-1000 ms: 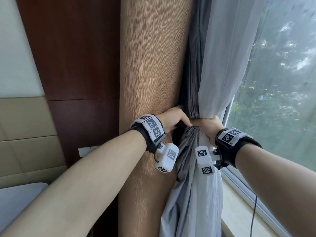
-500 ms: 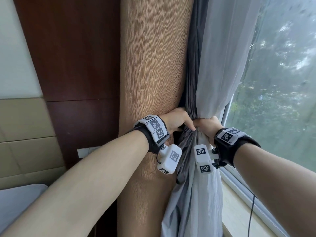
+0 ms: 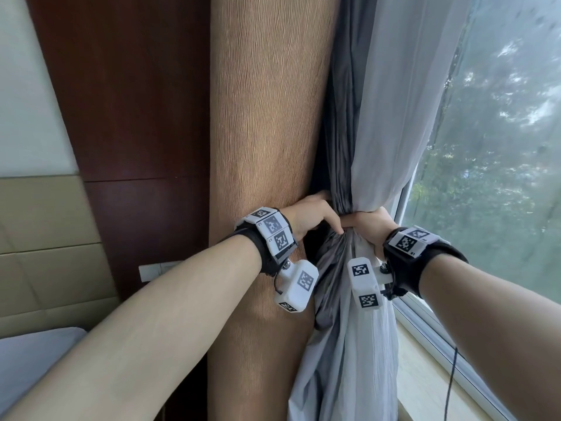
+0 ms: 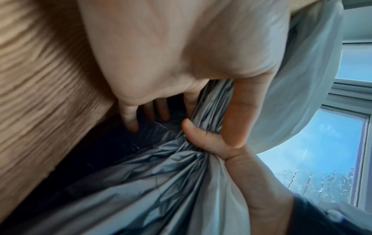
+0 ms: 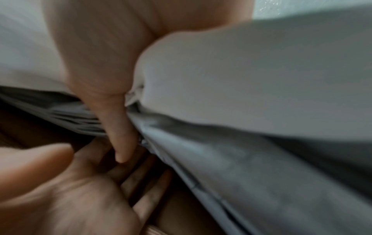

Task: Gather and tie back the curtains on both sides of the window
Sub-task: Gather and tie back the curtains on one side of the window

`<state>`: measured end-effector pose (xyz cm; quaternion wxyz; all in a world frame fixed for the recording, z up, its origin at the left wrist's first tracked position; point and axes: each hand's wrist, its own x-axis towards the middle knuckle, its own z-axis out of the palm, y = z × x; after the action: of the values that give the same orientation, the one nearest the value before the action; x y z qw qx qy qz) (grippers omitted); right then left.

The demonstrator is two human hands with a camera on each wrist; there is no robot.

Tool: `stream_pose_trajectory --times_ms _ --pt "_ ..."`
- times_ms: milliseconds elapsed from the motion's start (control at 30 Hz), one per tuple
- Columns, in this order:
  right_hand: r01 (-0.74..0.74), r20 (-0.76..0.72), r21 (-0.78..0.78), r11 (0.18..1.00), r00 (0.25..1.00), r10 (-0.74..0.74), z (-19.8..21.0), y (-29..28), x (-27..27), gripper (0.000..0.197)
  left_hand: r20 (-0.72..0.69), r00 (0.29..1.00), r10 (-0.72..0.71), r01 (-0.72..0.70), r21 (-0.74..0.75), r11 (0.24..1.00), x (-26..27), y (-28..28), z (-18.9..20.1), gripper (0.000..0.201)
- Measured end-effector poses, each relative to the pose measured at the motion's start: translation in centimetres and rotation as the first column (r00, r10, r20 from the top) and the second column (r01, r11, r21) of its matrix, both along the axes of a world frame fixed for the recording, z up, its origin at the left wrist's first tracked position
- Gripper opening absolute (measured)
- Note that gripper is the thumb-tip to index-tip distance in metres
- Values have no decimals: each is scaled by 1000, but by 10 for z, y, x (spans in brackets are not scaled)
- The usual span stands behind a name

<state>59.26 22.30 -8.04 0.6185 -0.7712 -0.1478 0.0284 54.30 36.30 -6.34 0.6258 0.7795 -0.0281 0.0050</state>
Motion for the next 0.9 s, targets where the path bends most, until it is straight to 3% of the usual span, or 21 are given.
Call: stream_pose_trajectory --times_ms 100,233,400,600,667,900 --pt "9 -9 -10 1000 1000 -9 1 2 -1 23 0 1000 12 -12 -57 998 2 -1 0 88" --pt "32 -12 -9 999 999 -32 1 4 -3 21 -10 998 59 -60 -114 992 16 -3 -6 106" --pt "30 16 -17 999 999 -29 1 4 -4 23 48 997 61 -58 -61 996 8 -4 2 84" --pt "44 -15 -26 999 999 -44 2 1 -5 25 46 998 49 -47 -37 998 5 -6 0 80" --pt "65 -21 -9 998 998 -65 1 0 -5 15 46 998 37 -36 -22 999 5 -6 1 79" --pt "68 -18 -8 998 997 -69 -2 0 -2 19 -31 996 83 -85 -53 995 31 -4 -14 102"
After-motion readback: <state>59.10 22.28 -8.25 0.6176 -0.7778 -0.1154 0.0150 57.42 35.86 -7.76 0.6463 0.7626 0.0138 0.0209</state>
